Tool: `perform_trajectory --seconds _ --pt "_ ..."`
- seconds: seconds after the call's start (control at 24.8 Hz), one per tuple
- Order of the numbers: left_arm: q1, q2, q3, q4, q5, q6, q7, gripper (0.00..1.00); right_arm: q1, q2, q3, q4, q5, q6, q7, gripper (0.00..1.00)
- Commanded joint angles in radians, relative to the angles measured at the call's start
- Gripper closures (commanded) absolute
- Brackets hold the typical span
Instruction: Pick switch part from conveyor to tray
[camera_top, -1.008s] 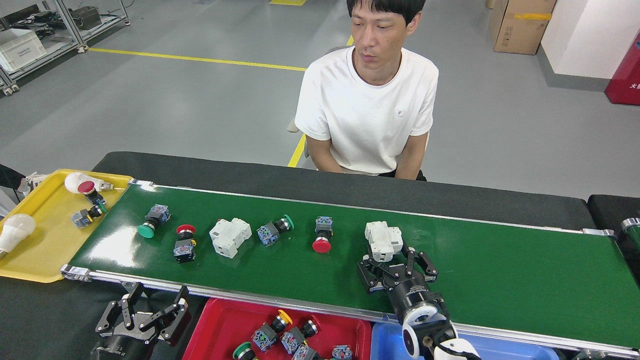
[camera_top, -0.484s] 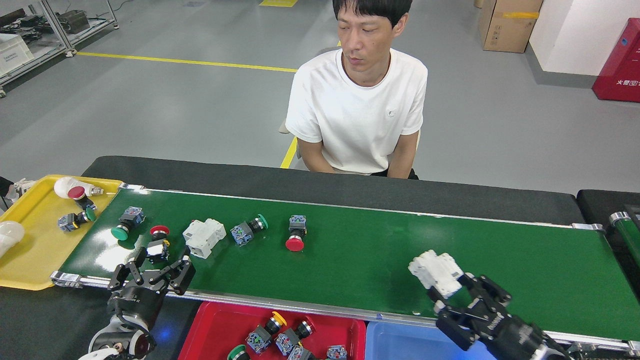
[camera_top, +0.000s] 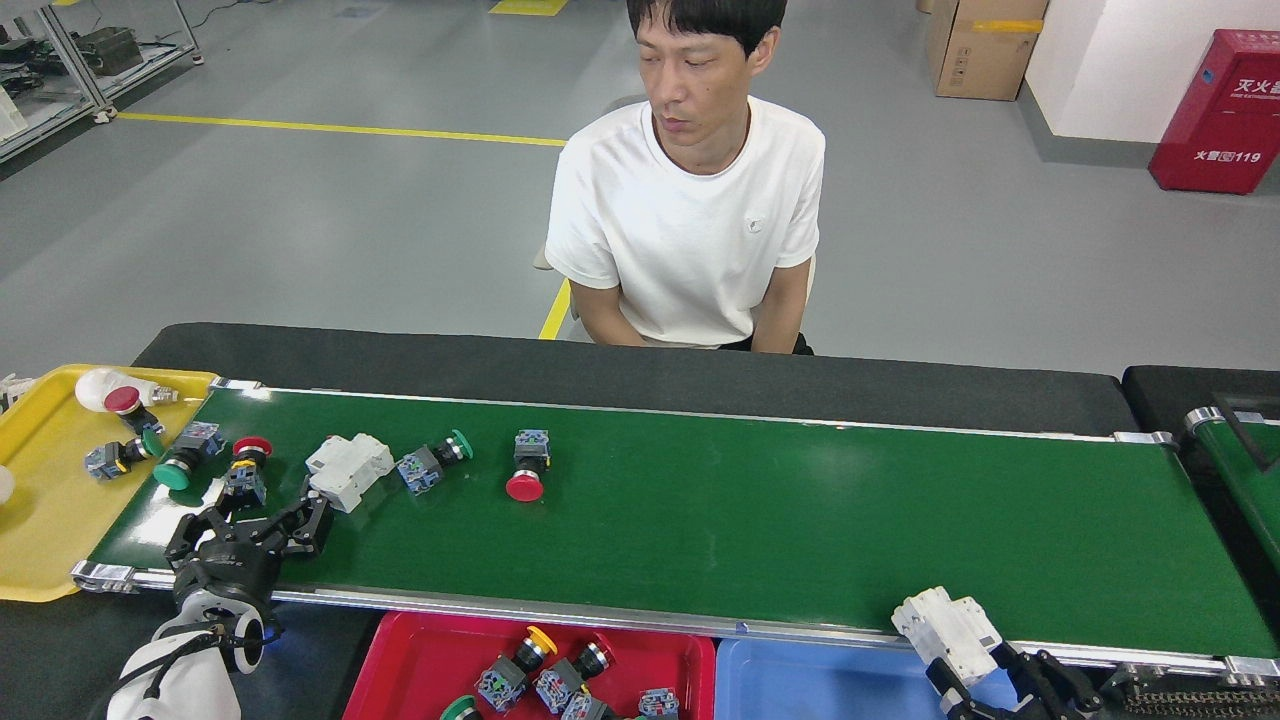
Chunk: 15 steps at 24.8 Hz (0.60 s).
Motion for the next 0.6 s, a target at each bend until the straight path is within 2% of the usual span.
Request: perform_trajectory --seconds 0.0,0.08,0.12,0.16,0.28,0.36,0.4,0.44,0.48,0.56 --pt "-0.022 0.027 0.003 0.027 0.008 -0.005 0.006 0.59 0.006 -0.003 -0.008 -0.018 -0.006 -0.016 0.03 0.67" --pt "-0.022 0.044 0.003 0.056 0.03 -0.008 0.007 0.76 0.037 -0.005 -0.018 -0.018 -0.007 -0.016 0.053 0.67" --pt "-0.022 0.053 0.0 0.064 0.045 -0.01 0.007 0.91 0.052 -0.008 -0.018 -0.016 -0.007 -0.016 0.057 0.67" --pt "-0.022 0.064 0.0 0.07 0.067 -0.014 0.009 0.95 0.069 -0.012 -0.018 -0.016 -0.006 -0.016 0.057 0.67" --pt "-0.023 0.069 -0.003 0.068 0.12 -0.059 0.009 0.97 0.1 -0.011 -0.016 -0.03 -0.007 -0.016 0.057 0.66" --pt "-0.029 0.067 -0.001 0.062 0.142 -0.074 0.009 0.97 0.108 -0.009 -0.019 -0.041 -0.012 -0.016 0.057 0.6" --pt "-0.031 0.067 -0.001 0.059 0.15 -0.082 0.009 0.98 0.108 -0.005 -0.022 -0.042 -0.021 -0.016 0.057 0.53" --pt "-0.029 0.067 -0.001 0.044 0.165 -0.1 0.009 0.98 0.108 -0.002 -0.034 -0.042 -0.044 -0.016 0.059 0.23" --pt "-0.028 0.069 -0.004 0.018 0.182 -0.126 0.009 0.98 0.108 0.001 -0.045 -0.045 -0.076 -0.016 0.062 0.0" --pt "-0.009 0.063 -0.006 -0.044 0.194 -0.168 0.009 0.98 0.108 -0.002 -0.05 -0.049 -0.124 -0.016 0.076 0.0"
